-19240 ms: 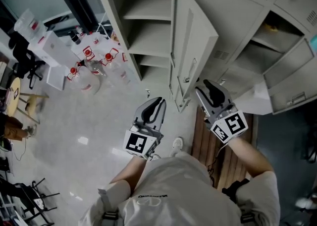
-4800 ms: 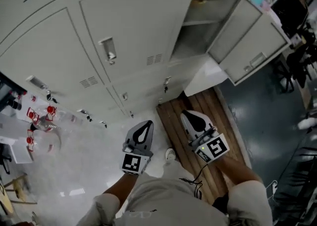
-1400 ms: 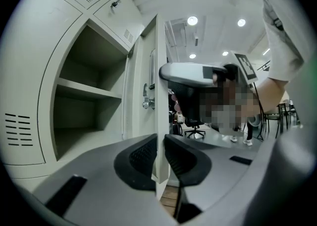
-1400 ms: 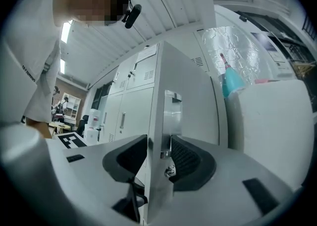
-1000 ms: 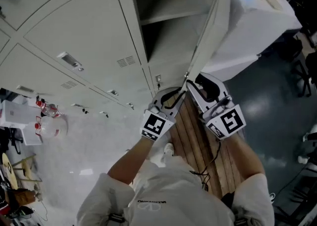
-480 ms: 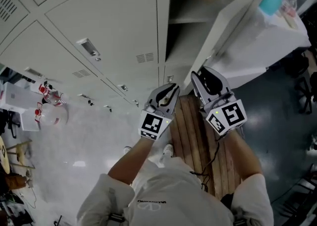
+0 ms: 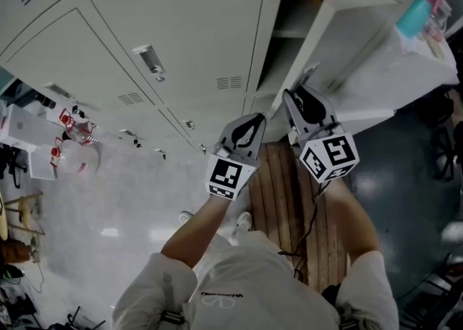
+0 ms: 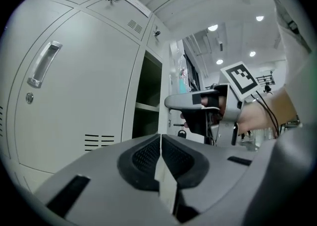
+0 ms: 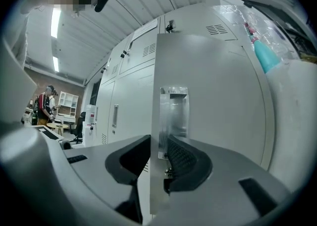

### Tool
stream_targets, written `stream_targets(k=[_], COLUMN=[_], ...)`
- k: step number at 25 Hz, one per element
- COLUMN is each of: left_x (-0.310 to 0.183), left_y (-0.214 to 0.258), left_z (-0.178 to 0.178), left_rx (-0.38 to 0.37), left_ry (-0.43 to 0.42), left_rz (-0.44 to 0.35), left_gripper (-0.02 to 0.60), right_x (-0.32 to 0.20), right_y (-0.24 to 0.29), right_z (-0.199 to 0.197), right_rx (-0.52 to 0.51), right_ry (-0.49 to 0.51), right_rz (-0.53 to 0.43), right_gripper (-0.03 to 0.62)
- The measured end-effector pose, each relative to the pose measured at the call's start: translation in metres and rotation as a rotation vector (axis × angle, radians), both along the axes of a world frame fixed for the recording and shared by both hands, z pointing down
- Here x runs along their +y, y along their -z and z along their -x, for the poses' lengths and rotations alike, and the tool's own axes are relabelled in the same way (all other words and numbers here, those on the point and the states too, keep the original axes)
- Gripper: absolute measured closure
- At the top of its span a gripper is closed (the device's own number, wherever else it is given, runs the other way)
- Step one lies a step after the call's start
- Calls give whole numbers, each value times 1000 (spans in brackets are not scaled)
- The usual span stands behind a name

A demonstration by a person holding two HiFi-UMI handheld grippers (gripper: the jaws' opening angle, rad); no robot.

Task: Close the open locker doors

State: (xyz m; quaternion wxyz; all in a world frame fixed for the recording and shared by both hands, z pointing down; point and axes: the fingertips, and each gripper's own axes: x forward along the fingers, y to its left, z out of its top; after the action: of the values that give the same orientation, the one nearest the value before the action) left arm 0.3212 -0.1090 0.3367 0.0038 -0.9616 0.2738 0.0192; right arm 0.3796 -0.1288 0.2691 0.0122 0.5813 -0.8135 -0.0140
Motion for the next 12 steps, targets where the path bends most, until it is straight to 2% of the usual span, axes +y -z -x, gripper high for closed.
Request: stream_targets(k=[3,12], left_x=[-13,-54], left_y=[5,-16], left_z=[-3,-43], left_rx=[-5,-142], left_ry=[22,49], left_rz=[4,2], left_gripper=[577,578], right_x=[-15,-54], right_y=[1,1], right_z=[3,8], right_rx=[3,-4], right_ry=[0,1], right_rz=[2,-17], right_gripper=[480,488])
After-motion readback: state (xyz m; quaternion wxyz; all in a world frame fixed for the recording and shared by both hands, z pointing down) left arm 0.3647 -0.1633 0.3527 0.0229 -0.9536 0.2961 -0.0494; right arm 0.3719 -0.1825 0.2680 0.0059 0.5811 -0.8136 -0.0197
